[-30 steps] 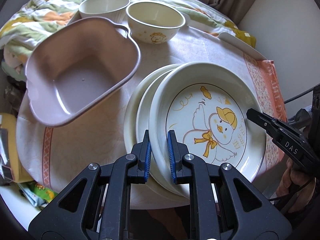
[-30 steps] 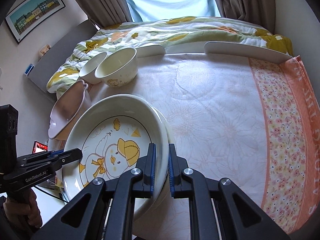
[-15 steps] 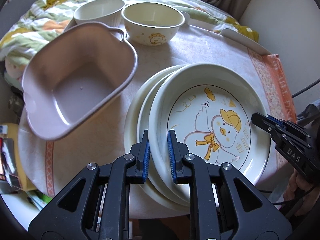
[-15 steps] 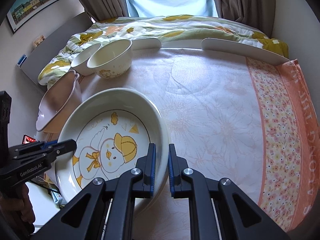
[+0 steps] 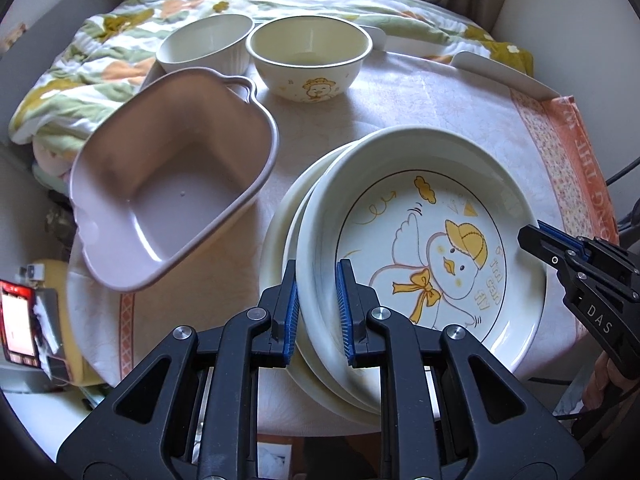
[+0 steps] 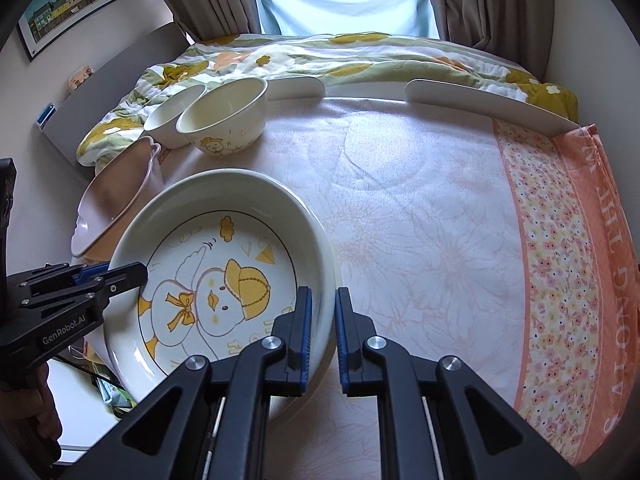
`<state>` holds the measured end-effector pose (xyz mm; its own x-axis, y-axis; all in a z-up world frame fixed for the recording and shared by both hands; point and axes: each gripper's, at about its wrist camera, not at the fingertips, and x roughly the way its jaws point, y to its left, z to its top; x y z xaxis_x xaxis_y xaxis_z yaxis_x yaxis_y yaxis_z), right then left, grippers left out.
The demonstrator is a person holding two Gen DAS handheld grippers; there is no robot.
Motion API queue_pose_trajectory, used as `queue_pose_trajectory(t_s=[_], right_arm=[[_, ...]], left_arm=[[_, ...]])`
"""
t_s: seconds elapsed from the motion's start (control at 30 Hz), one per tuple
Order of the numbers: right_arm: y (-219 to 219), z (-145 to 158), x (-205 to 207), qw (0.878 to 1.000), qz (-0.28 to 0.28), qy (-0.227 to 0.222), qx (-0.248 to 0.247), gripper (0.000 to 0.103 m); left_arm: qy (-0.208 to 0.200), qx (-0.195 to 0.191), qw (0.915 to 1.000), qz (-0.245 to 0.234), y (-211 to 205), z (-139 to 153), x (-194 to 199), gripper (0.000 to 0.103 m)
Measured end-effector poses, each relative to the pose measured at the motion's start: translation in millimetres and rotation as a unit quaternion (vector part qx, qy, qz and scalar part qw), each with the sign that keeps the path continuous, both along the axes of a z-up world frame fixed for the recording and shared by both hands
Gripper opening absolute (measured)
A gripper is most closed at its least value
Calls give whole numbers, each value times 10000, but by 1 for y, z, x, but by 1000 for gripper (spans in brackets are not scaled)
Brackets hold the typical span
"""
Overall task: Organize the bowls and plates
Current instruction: 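Lower the small duck plate onto the white plate and open both grippers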
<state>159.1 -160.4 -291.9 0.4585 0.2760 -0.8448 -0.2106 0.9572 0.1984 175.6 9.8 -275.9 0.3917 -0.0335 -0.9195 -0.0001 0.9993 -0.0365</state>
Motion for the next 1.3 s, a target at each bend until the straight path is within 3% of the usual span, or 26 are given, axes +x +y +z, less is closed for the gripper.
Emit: queue_pose_trajectory(t_s=[0.7, 0.9, 1.3], right_arm=[[-3, -1, -2, 10000, -2, -21, 84, 10], [-4, -1, -3, 10000, 0, -17, 87, 10], [-7, -1, -3, 9996, 77, 43, 267, 10]], left_arm=[[386, -313, 9985, 232, 10, 2, 5, 14], [453, 55, 9989, 65, -1, 2, 8, 15], [986, -48, 9951, 110, 5, 3, 19, 15]])
